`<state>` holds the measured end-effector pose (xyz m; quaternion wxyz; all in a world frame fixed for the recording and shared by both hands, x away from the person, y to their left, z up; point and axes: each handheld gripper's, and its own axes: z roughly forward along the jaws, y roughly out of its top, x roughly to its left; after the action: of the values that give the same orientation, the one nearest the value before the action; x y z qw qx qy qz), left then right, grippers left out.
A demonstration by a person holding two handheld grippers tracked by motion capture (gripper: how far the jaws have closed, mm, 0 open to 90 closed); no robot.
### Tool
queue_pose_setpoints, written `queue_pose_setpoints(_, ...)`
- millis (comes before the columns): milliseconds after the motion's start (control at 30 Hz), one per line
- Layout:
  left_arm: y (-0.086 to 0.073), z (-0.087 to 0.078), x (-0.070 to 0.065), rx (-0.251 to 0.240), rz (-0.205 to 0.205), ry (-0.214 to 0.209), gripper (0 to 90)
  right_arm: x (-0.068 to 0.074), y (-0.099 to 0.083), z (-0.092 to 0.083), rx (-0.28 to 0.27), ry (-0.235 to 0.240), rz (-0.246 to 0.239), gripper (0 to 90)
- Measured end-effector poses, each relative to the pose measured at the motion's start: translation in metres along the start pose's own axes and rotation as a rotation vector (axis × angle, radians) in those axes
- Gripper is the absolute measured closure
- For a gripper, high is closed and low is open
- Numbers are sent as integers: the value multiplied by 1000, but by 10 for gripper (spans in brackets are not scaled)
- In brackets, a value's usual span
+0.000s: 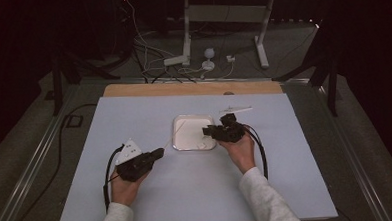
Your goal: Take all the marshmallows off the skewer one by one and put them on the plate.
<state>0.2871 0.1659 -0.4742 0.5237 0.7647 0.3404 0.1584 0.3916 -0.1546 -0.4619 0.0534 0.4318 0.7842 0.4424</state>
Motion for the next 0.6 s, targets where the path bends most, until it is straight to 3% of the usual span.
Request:
queue_pose_setpoints(167, 3, 2, -1, 1, 1, 2, 899, -1, -2, 3, 15, -19, -1, 649)
queue_pose_setpoints(200, 4, 3, -2, 2, 0, 3, 899, -3, -3, 4, 22, -24, 8, 562)
queue_pose_setpoints(233, 4, 3, -2, 1, -1, 2, 899, -3, -3, 4, 22, -24, 8, 562)
queue_pose_setpoints(300, 6, 4, -3, -1, -2, 4, 899, -4, -4, 6, 31, -48, 8, 413)
queue_pose_setpoints(333, 7, 5, -3, -1, -2, 5, 899, -4, -4, 6, 31, -48, 8, 413)
queue_pose_setpoints(400, 9, 6, -3, -6, -5, 6, 899, -4, -6, 5, 18, -31, 11, 295)
queue_pose_setpoints(467, 12, 7, -3, -10, -11, 9, 899, -3, -6, 4, 8, -34, 3, 263)
queue_pose_setpoints(500, 13, 8, -3, -9, -10, 12, 898, -1, -9, 1, -13, -38, -13, 186)
queue_pose_setpoints(600, 17, 10, -3, -15, -17, 15, 897, 2, -11, -2, -35, -35, -17, 144)
